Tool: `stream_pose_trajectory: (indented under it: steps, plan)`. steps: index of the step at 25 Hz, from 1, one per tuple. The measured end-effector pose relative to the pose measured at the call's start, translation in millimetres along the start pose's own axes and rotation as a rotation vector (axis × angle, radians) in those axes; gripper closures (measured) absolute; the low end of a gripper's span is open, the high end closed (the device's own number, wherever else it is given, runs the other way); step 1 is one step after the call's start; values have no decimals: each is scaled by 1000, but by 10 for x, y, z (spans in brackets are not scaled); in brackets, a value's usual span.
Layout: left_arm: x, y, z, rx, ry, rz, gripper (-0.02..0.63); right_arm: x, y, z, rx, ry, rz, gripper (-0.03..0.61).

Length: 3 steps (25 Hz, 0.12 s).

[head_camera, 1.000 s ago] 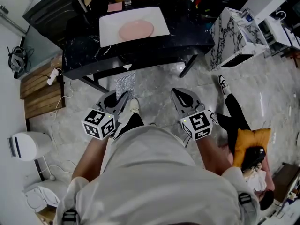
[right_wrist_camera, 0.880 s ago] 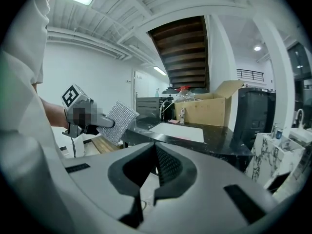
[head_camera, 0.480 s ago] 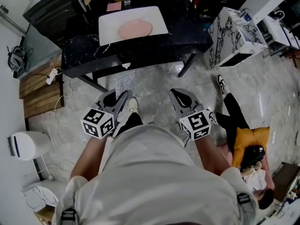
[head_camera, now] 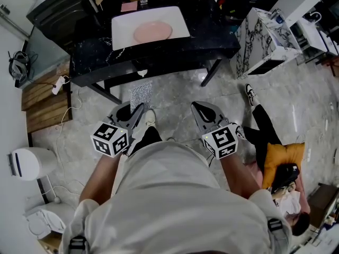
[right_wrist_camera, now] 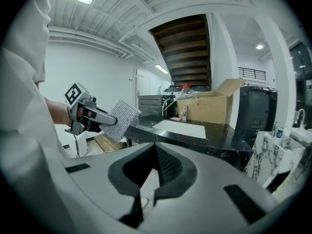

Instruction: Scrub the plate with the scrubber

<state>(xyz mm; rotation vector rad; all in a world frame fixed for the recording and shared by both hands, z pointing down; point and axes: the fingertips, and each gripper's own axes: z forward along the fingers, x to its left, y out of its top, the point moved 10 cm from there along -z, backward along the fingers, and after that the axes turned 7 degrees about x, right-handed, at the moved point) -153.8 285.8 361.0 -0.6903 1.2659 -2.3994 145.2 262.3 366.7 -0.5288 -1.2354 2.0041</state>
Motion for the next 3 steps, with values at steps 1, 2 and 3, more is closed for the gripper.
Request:
stream_pose_trajectory:
  steps: [1, 2, 3]
  plan:
    - [-3, -5, 0, 0, -1, 0, 546, 5, -6, -2, 1, 1, 0, 575]
    - [-5, -11, -1, 0, -2, 0, 546, 11, -13, -3, 2, 2, 1, 575]
    - [-7, -17, -1, 0, -2, 0, 546, 18, -20, -5, 3, 3, 1, 575]
